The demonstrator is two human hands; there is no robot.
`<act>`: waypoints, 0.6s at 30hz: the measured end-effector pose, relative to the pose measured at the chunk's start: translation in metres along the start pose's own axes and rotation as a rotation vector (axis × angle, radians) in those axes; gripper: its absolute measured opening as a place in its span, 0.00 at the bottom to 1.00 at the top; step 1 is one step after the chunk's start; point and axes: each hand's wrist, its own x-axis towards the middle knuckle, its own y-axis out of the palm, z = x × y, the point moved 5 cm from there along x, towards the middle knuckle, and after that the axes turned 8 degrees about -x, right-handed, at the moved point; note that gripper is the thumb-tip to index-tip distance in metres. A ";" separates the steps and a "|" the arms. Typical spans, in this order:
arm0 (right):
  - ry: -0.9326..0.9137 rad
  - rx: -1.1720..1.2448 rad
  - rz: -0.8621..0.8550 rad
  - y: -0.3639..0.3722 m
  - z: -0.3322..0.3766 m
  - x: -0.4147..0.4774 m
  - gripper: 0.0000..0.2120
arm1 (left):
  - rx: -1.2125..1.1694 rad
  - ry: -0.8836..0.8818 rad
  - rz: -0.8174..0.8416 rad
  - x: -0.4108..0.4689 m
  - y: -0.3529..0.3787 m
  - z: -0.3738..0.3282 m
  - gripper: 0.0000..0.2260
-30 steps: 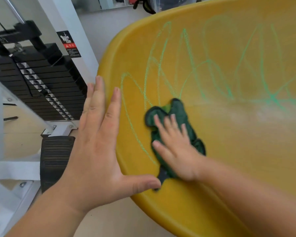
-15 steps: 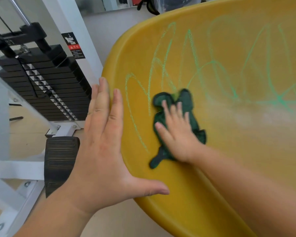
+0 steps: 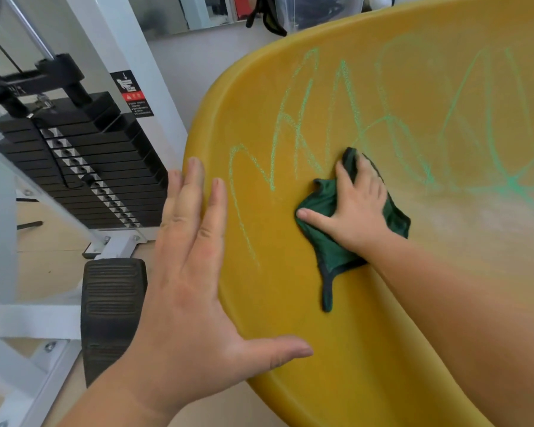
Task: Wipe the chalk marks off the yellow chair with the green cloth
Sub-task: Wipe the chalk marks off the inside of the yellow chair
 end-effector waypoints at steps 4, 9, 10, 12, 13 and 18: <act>-0.102 0.196 0.018 0.008 0.055 -0.014 0.48 | -0.005 0.022 -0.022 0.001 0.001 0.002 0.61; -0.482 0.464 0.086 -0.011 0.112 -0.102 0.33 | -0.079 0.038 -0.025 0.003 0.000 -0.001 0.58; -0.514 0.448 0.087 -0.008 0.107 -0.109 0.34 | -0.089 0.040 -0.024 0.004 0.001 -0.002 0.58; -0.437 0.332 0.054 -0.002 0.086 -0.088 0.34 | -0.092 0.049 -0.025 0.004 0.000 -0.002 0.59; -0.344 0.274 0.038 0.002 0.076 -0.064 0.35 | -0.093 0.052 -0.024 0.004 0.000 -0.002 0.59; 0.017 0.386 -0.091 -0.013 0.083 0.034 0.38 | -0.177 0.073 -0.019 0.002 -0.001 -0.004 0.59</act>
